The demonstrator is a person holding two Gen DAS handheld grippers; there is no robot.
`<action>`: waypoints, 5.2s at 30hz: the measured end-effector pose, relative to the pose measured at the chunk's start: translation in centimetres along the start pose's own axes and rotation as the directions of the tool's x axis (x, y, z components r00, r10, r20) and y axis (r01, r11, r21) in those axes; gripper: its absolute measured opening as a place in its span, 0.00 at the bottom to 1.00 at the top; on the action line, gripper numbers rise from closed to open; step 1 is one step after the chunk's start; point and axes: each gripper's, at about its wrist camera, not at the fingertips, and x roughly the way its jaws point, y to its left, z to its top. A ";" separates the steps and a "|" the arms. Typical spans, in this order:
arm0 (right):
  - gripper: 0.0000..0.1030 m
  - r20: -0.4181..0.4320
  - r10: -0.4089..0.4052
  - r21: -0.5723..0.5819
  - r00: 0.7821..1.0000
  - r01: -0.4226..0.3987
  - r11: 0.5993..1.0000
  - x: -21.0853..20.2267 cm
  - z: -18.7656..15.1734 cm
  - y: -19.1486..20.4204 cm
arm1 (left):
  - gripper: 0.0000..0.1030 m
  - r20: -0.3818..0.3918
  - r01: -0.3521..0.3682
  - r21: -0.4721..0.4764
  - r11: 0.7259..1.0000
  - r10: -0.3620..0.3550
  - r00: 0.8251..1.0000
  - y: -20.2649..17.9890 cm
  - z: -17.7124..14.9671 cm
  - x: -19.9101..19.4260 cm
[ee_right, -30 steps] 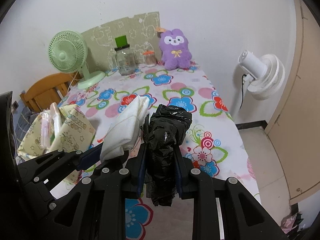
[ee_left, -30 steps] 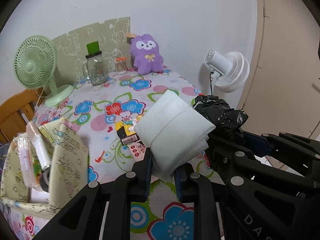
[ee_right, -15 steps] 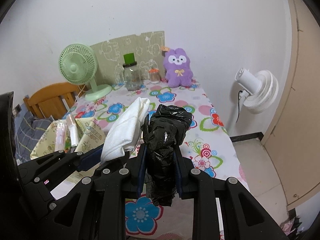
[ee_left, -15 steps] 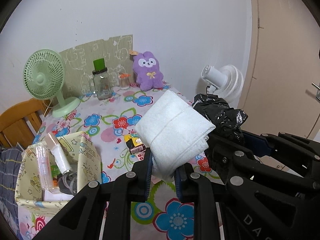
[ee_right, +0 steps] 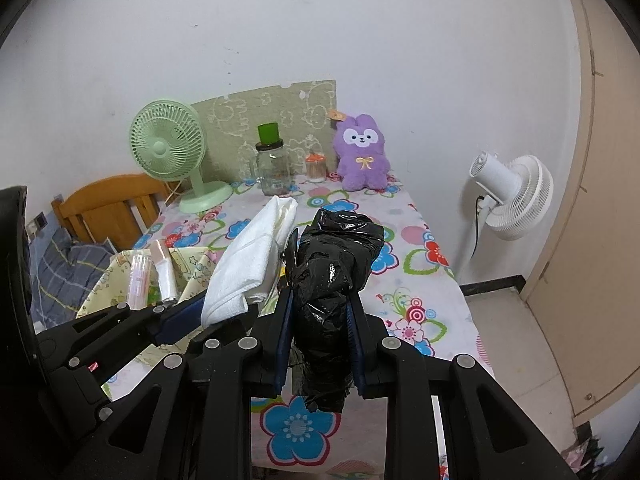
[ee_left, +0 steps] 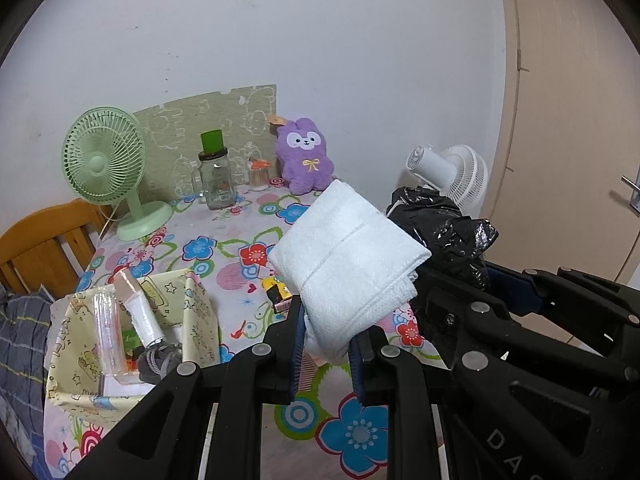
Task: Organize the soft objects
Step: 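Lift and carry the towel and black bag with both tools to the fabric box, then lower both tools into the box and open them to drop the items, then withdraw both open tools from the box toward the cartoon box and wipes pack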
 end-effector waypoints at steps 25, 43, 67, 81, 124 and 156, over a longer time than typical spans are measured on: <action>0.27 -0.008 0.079 -0.047 0.997 -0.079 0.996 2.1 1.5 5.0 | 0.18 -0.001 -0.110 -0.058 0.992 0.110 0.994 5.0 0.1 -0.5; 0.27 -0.042 0.166 -0.095 0.985 -0.169 0.981 5.4 2.8 10.1 | 0.18 -0.027 -0.190 -0.117 0.975 0.188 0.982 10.9 -0.4 -0.1; 0.27 -0.184 0.241 -0.159 0.953 -0.271 0.949 12.0 1.3 16.8 | 0.24 -0.163 -0.298 -0.185 0.937 0.270 0.949 18.1 -3.9 2.9; 0.27 -0.273 0.286 -0.180 0.919 -0.341 0.923 15.0 0.1 19.7 | 0.60 -0.240 -0.344 -0.209 0.916 0.293 0.926 20.8 -5.7 3.8; 0.90 -0.155 0.254 -0.157 0.955 -0.278 0.948 10.1 1.4 14.7 | 1.00 -0.113 -0.259 -0.178 0.949 0.242 0.964 15.7 -3.3 0.8; 0.94 -0.018 0.179 -0.125 0.984 -0.180 0.976 4.8 2.9 6.5 | 1.00 -0.031 -0.164 -0.107 0.981 0.161 0.986 7.5 0.2 0.1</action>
